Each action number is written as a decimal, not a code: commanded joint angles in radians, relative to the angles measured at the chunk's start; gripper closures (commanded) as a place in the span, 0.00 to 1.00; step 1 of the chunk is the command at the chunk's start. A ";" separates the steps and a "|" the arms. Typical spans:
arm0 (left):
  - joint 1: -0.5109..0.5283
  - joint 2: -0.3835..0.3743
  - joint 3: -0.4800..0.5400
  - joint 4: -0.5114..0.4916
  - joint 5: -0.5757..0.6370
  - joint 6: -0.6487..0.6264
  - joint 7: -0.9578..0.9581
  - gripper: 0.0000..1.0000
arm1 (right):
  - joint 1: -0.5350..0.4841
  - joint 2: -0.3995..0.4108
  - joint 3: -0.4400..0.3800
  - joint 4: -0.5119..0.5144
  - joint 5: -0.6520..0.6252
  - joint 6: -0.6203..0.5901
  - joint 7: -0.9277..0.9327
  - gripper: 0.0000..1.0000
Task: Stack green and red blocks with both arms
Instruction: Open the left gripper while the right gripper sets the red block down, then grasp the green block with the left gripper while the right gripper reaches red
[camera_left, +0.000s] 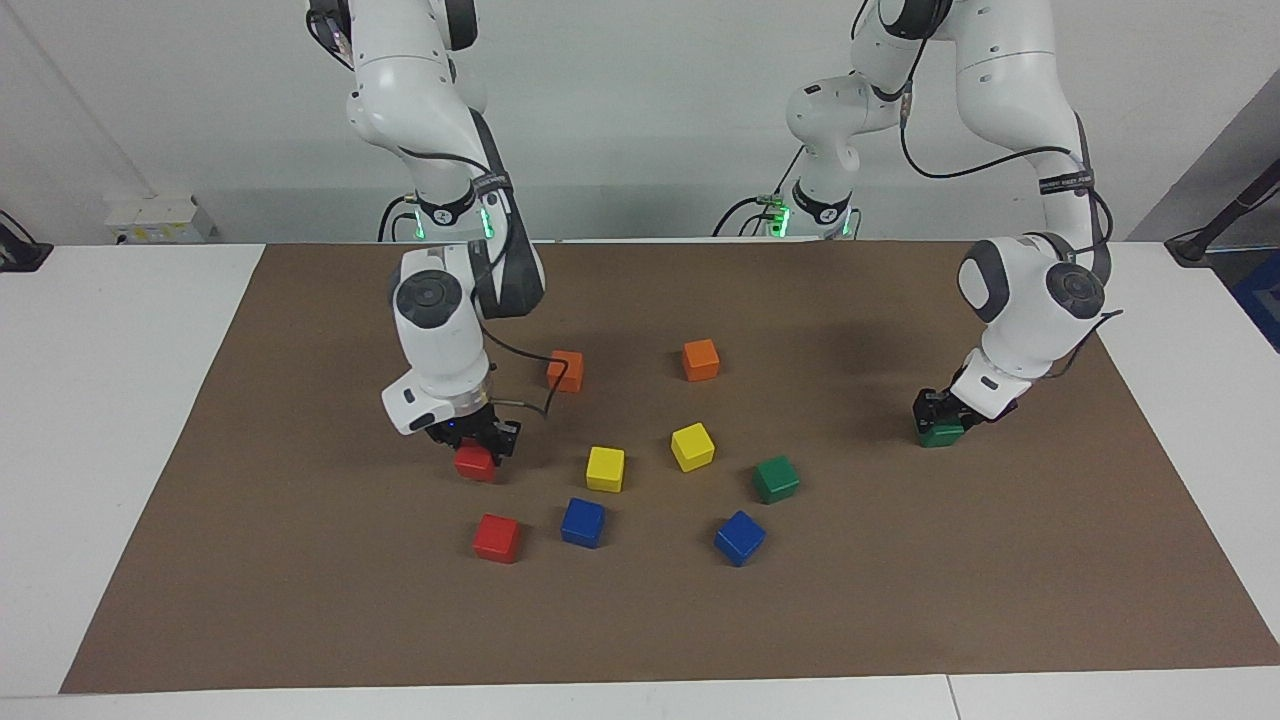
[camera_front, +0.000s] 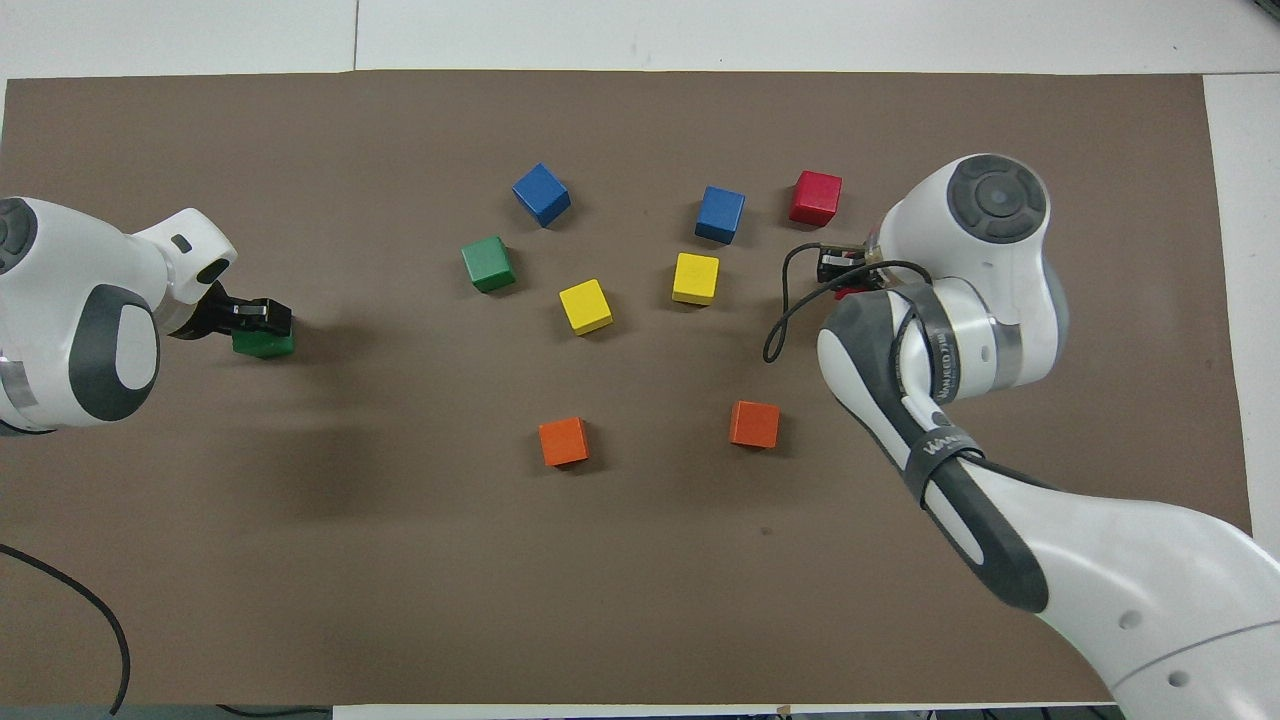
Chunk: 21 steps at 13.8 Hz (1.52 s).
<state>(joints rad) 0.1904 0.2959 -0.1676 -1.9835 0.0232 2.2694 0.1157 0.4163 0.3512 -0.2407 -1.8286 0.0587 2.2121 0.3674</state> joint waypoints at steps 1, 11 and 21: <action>-0.003 -0.004 -0.006 0.047 0.009 -0.037 0.009 0.00 | -0.106 -0.113 0.008 -0.035 0.003 -0.084 -0.192 1.00; -0.402 0.213 0.022 0.442 0.112 -0.153 -0.925 0.00 | -0.318 -0.077 0.009 -0.210 0.003 0.187 -0.585 1.00; -0.457 0.221 0.022 0.307 0.195 0.042 -1.050 0.00 | -0.329 -0.017 0.009 -0.195 0.018 0.242 -0.574 0.00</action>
<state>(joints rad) -0.2563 0.5298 -0.1580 -1.6319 0.1795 2.2677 -0.9163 0.1075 0.3306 -0.2445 -2.0342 0.0599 2.4502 -0.1899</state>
